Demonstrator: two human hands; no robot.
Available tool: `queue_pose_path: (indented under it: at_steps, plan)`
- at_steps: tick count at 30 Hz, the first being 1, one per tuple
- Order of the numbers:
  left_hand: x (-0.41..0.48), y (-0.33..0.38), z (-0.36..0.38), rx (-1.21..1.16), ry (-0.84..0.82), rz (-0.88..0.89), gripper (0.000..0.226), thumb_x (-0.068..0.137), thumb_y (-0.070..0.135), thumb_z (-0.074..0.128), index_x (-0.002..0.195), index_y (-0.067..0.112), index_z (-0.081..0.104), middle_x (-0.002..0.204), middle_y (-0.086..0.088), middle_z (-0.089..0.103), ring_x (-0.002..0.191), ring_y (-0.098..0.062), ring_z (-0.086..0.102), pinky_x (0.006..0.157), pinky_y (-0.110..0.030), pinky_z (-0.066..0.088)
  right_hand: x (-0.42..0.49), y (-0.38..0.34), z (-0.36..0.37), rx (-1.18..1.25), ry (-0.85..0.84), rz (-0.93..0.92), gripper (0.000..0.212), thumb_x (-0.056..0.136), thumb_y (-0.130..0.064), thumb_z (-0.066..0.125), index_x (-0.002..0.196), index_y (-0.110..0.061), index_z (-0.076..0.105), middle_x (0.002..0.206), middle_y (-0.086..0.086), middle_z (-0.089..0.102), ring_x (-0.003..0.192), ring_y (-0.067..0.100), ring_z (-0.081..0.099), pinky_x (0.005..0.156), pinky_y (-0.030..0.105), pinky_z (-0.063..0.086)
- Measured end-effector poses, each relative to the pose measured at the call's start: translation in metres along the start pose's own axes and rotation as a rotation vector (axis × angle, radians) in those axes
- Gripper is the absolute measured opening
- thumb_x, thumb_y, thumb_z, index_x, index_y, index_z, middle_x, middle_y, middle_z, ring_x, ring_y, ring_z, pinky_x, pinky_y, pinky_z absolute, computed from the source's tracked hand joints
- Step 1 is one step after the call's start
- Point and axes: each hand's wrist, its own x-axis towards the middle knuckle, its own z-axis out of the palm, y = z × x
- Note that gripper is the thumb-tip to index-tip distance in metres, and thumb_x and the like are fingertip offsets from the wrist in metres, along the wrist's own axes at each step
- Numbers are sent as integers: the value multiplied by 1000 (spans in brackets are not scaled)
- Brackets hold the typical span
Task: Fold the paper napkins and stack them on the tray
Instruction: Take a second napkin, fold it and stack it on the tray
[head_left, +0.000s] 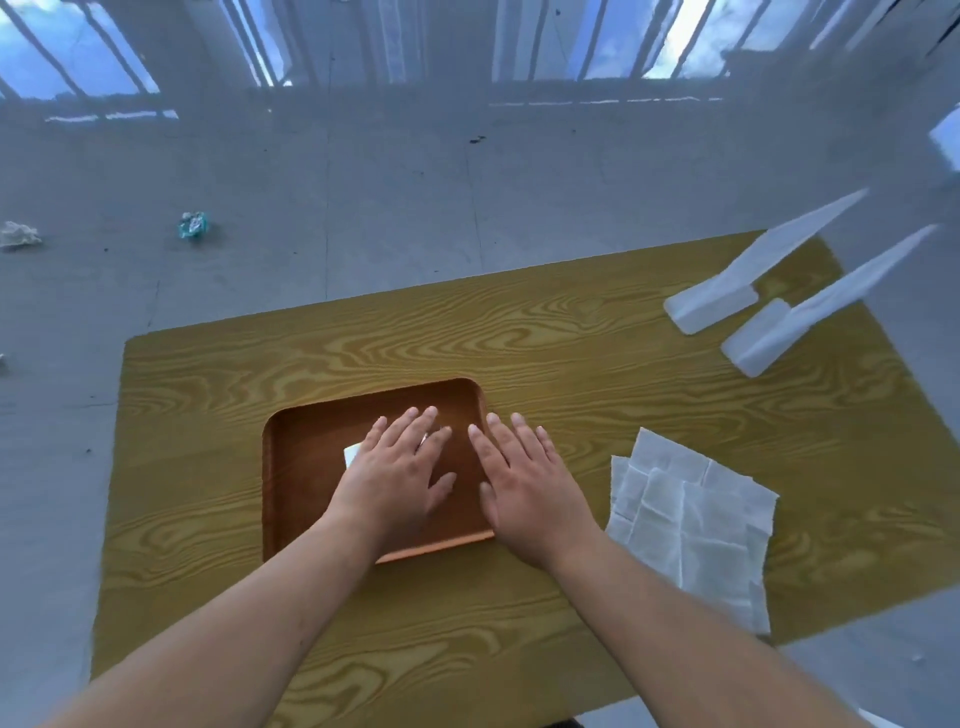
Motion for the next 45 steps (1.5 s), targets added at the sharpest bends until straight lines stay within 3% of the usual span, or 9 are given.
queue_pose_path:
  at_steps: [4,7,11,16,21,26,32,40,45]
  plan:
    - [32,70,-5,20,-24,159,63,101,58,41,155,24,44,168,-1,36,155,-22,29,127,-42,19,-50,55,-14,44,41,198,64,102,-34,44,162,-21,29,171,9,27,159,33,18,127,49,16]
    - [46,113,-1,116,-141,247,54,101,59,41,140,25,57,141,-1,61,131,-24,54,108,-40,45,-87,85,-20,73,83,354,57,97,-34,50,152,-18,45,157,8,47,142,31,44,113,45,38]
    - [64,193,13,-3,-282,213,43,98,59,50,124,28,65,120,3,71,108,-24,67,88,-40,55,-151,141,-14,90,89,590,51,96,-42,50,142,-20,49,139,3,55,122,27,52,99,42,48]
    - [75,244,33,-149,-259,122,47,94,56,62,132,30,57,115,8,70,94,-17,68,79,-39,59,-189,167,-6,183,89,715,54,94,-48,57,140,-20,49,139,5,54,128,28,52,103,41,46]
    - [94,269,42,-204,-191,42,59,93,62,59,139,26,54,128,3,65,103,-20,67,80,-41,58,-205,177,3,212,101,732,56,94,-47,57,141,-18,50,135,7,57,124,28,53,99,40,48]
    - [112,280,48,-231,-233,-121,54,88,60,66,127,24,60,97,9,66,79,-14,64,53,-30,43,-207,184,11,257,103,730,58,96,-50,54,144,-18,47,135,6,57,123,27,53,102,39,48]
    - [118,292,50,-297,-246,-73,12,93,37,63,100,27,64,91,11,69,75,-12,65,65,-35,56,-205,192,14,302,95,728,58,97,-50,54,145,-18,46,137,6,57,126,26,51,104,38,48]
    - [99,281,14,-838,-376,-79,15,88,26,70,96,14,72,95,-11,77,79,-15,66,80,-37,58,-180,211,-17,858,205,850,84,85,-52,77,155,-27,38,144,-3,53,132,19,52,102,38,48]
    - [89,249,-21,-1057,-382,-136,36,74,30,70,99,4,70,89,-3,74,83,-17,69,86,-39,56,-150,202,-38,1083,95,768,28,86,-31,79,111,-24,70,93,-5,71,81,11,67,70,26,49]
